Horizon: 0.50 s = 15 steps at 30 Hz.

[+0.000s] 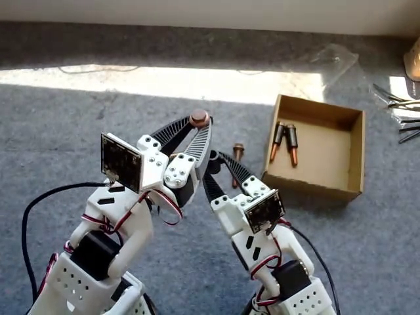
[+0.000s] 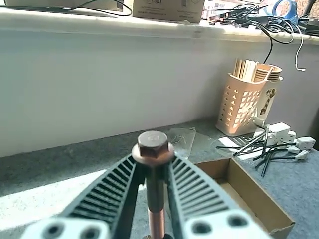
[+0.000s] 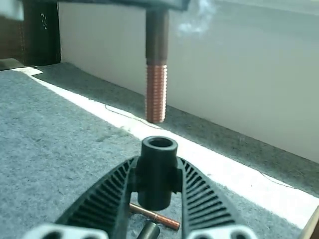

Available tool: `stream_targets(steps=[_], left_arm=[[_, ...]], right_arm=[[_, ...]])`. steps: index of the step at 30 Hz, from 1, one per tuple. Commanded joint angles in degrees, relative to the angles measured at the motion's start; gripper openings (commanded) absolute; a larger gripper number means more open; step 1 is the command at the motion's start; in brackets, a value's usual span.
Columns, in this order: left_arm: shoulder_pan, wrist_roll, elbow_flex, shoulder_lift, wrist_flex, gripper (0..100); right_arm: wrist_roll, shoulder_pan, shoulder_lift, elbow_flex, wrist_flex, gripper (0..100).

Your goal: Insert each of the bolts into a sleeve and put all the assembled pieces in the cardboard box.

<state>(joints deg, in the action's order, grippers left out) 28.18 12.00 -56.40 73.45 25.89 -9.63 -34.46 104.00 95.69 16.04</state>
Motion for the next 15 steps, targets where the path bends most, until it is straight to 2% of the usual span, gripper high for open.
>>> stream_targets(steps=[1,15], left_arm=[[-0.48,1.14,1.54,0.92,-0.18,1],[-0.31,1.41,-3.47,0.92,-4.75,1]], right_arm=[[-0.88,-0.57,0.84,6.2,0.22,3.3],[-0.88,-0.57,0.84,6.2,0.22,3.3]])
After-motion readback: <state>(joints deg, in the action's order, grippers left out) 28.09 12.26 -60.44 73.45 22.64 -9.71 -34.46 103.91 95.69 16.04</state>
